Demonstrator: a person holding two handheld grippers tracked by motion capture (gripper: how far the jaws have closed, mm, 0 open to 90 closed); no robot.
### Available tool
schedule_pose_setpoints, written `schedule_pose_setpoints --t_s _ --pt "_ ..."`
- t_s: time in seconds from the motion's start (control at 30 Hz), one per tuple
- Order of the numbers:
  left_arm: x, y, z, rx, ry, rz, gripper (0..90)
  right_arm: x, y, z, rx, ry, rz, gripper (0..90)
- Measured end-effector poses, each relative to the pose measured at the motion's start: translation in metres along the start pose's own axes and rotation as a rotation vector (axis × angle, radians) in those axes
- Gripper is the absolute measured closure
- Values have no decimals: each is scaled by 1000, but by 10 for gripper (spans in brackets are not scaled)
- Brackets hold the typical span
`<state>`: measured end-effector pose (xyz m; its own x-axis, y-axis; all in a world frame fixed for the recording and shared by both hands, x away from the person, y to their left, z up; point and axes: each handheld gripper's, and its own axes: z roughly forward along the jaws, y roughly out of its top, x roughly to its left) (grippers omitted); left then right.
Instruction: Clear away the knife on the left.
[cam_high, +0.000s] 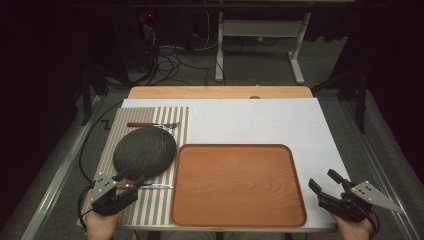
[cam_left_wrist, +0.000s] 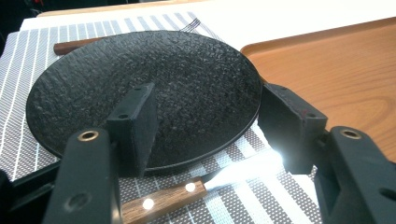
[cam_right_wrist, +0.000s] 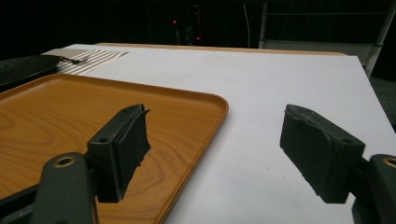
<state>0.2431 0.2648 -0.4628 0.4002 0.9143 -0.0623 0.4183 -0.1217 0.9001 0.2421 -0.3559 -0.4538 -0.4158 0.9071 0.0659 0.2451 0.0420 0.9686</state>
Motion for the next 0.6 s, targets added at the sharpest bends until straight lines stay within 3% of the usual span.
schedule_pose_setpoints --t_s 0.6 --pt "-1 1 0 4 -15 0 353 1 -1 2 18 6 -9 236"
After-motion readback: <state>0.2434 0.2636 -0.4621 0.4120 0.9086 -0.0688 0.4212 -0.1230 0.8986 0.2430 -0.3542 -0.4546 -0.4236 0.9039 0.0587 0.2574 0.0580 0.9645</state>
